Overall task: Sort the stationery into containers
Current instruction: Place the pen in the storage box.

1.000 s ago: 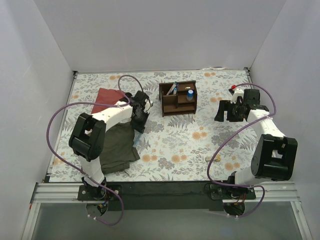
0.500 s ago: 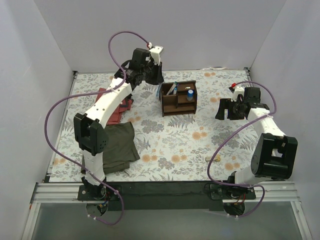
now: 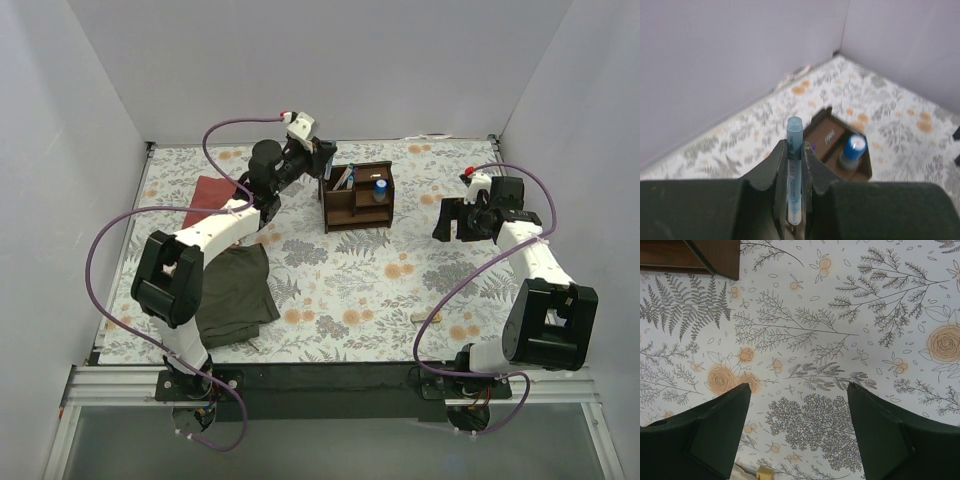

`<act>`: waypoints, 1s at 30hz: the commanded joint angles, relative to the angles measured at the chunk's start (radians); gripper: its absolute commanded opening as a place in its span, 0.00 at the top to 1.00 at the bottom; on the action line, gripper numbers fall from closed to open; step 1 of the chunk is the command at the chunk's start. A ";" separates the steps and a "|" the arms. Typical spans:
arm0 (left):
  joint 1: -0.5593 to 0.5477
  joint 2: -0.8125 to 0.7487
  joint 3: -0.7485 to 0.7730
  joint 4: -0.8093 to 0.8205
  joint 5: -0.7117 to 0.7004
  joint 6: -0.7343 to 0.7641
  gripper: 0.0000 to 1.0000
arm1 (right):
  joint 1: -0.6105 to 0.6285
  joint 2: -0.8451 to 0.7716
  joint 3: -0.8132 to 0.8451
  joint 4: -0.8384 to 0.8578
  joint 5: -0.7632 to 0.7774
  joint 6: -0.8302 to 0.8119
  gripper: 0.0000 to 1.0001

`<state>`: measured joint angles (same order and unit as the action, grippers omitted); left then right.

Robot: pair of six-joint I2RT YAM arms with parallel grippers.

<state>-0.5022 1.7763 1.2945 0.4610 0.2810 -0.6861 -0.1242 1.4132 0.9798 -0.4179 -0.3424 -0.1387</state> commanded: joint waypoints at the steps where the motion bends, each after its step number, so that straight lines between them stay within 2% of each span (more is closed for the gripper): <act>1: -0.004 -0.037 0.065 0.232 0.018 -0.009 1.00 | -0.003 -0.010 0.000 0.005 0.002 -0.018 0.13; 11: -0.025 0.047 0.043 0.360 -0.006 -0.006 1.00 | -0.003 0.004 0.019 0.005 0.008 -0.019 0.13; 18: -0.027 0.107 0.074 0.366 -0.023 -0.015 1.00 | -0.003 0.001 0.008 -0.004 0.014 -0.024 0.13; 30: -0.027 0.158 -0.004 0.384 -0.046 0.003 1.00 | -0.003 0.052 0.048 -0.025 0.022 -0.035 0.13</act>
<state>-0.5266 1.9125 1.3148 0.8188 0.2607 -0.6956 -0.1242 1.4319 0.9802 -0.4194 -0.3237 -0.1581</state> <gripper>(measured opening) 0.097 0.870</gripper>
